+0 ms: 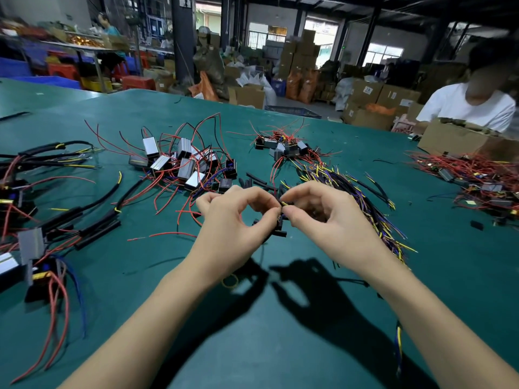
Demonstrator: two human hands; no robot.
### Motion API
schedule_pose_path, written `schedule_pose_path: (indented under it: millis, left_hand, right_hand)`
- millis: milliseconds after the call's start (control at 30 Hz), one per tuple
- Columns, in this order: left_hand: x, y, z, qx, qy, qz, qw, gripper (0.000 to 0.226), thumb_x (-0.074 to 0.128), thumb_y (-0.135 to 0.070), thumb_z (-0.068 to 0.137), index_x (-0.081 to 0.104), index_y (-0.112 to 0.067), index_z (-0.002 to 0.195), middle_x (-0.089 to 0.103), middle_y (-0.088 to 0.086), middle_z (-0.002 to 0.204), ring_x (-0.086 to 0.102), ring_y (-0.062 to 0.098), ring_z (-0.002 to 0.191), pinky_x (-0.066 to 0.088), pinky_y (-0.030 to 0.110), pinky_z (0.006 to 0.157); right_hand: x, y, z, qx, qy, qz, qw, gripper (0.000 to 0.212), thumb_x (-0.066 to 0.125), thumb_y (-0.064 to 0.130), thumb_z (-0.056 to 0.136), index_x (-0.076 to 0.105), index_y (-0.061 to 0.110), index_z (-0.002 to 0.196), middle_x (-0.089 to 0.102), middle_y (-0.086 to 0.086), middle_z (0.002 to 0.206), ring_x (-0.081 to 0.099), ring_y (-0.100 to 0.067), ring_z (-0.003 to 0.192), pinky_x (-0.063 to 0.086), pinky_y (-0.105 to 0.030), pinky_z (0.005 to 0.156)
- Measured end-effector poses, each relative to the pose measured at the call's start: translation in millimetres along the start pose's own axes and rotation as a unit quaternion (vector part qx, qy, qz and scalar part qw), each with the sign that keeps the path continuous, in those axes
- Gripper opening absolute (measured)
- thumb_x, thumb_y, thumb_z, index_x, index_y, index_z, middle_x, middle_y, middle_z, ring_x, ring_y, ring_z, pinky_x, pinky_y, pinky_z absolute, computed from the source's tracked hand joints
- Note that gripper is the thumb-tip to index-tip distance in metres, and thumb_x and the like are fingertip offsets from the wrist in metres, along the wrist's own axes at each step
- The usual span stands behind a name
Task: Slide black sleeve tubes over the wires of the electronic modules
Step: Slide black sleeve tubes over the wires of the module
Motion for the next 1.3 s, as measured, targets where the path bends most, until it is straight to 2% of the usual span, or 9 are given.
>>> schedule_pose_path:
  millis: [100, 233, 367, 500, 733, 1000, 1100, 1233, 1300]
  left_hand:
    - [0, -6, -4, 0.042, -0.017, 0.052, 0.998, 0.008, 0.061, -0.029, 0.079, 0.059, -0.036, 0.075, 0.06, -0.022, 0.073, 0.053, -0.001, 0.083, 0.023, 0.033, 0.087]
    - [-1, -7, -7, 0.076, -0.037, 0.104, 0.991, 0.006, 0.065, -0.024, 0.08, 0.063, -0.029, 0.077, 0.062, -0.018, 0.075, 0.053, 0.004, 0.082, 0.021, 0.035, 0.085]
    - [1, -11, -8, 0.102, -0.031, 0.143, 0.984, 0.004, 0.066, -0.025, 0.081, 0.064, -0.027, 0.078, 0.061, -0.017, 0.075, 0.055, 0.008, 0.081, 0.021, 0.036, 0.085]
    - [4, -7, -7, 0.086, -0.013, 0.138, 0.987, 0.003, 0.064, -0.027, 0.081, 0.064, -0.028, 0.079, 0.063, -0.016, 0.075, 0.054, 0.007, 0.083, 0.019, 0.034, 0.085]
    - [8, 4, -4, -0.004, -0.001, 0.053, 0.999, 0.007, 0.059, -0.033, 0.077, 0.06, -0.035, 0.071, 0.063, -0.019, 0.074, 0.053, 0.0, 0.087, 0.018, 0.024, 0.087]
    - [21, 30, 0, -0.142, 0.139, -0.119, 0.973, 0.013, 0.069, -0.037, 0.078, 0.065, -0.03, 0.068, 0.064, -0.015, 0.069, 0.054, -0.002, 0.072, 0.04, 0.038, 0.097]
    - [22, 30, 0, -0.15, 0.165, -0.158, 0.962, 0.015, 0.069, -0.022, 0.084, 0.068, -0.024, 0.069, 0.065, -0.012, 0.067, 0.055, -0.002, 0.067, 0.042, 0.023, 0.08]
    - [11, 28, 2, -0.118, 0.103, -0.073, 0.985, 0.012, 0.063, -0.041, 0.074, 0.066, -0.034, 0.066, 0.066, -0.02, 0.071, 0.059, -0.002, 0.079, 0.036, 0.047, 0.101]
    - [7, 18, 1, -0.078, 0.063, -0.03, 0.995, 0.01, 0.059, -0.042, 0.072, 0.062, -0.038, 0.063, 0.064, -0.026, 0.073, 0.054, -0.009, 0.084, 0.03, 0.039, 0.101]
  right_hand:
    - [4, -7, 1, 0.055, 0.016, 0.048, 0.997, 0.007, 0.061, 0.009, 0.089, 0.065, 0.008, 0.084, 0.061, -0.002, 0.068, 0.053, -0.011, 0.063, 0.045, -0.029, 0.063]
    - [5, -12, 0, 0.097, 0.035, 0.095, 0.99, 0.01, 0.062, 0.008, 0.09, 0.063, 0.009, 0.079, 0.059, 0.003, 0.066, 0.051, -0.002, 0.057, 0.041, -0.01, 0.057]
    - [6, -12, 0, 0.094, 0.059, 0.1, 0.989, 0.008, 0.065, 0.008, 0.088, 0.064, 0.011, 0.08, 0.063, 0.004, 0.068, 0.051, -0.004, 0.063, 0.04, -0.012, 0.06]
    - [2, -5, 1, 0.038, 0.056, 0.015, 0.998, 0.01, 0.065, 0.008, 0.088, 0.065, 0.011, 0.079, 0.066, -0.008, 0.073, 0.053, -0.009, 0.066, 0.044, -0.025, 0.065]
    - [5, 12, -1, -0.144, 0.029, -0.291, 0.945, 0.004, 0.055, 0.021, 0.089, 0.056, 0.022, 0.085, 0.045, 0.021, 0.075, 0.041, 0.011, 0.071, 0.022, -0.032, 0.075]
    - [11, 29, -12, -0.267, -0.011, -0.376, 0.887, 0.008, 0.057, 0.007, 0.088, 0.063, 0.01, 0.084, 0.055, 0.004, 0.078, 0.05, -0.02, 0.073, 0.029, -0.038, 0.074]
    - [10, 25, -9, -0.228, 0.003, -0.333, 0.915, 0.006, 0.059, 0.009, 0.088, 0.061, 0.012, 0.084, 0.055, 0.009, 0.077, 0.048, -0.011, 0.071, 0.03, -0.036, 0.075]
    - [4, 4, -2, -0.063, 0.052, -0.088, 0.993, 0.007, 0.062, 0.008, 0.09, 0.064, 0.012, 0.085, 0.061, 0.012, 0.071, 0.053, 0.002, 0.064, 0.039, -0.017, 0.07]
    - [1, -4, 0, 0.013, 0.059, 0.011, 0.998, 0.01, 0.06, 0.008, 0.091, 0.067, 0.009, 0.084, 0.062, 0.011, 0.066, 0.053, 0.002, 0.063, 0.039, -0.009, 0.062]
Point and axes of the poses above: each hand's wrist, its own z-axis towards the middle knuckle, its own x-axis out of the palm, y = z × x, the point moved 8 cm from there along z, towards the middle knuckle
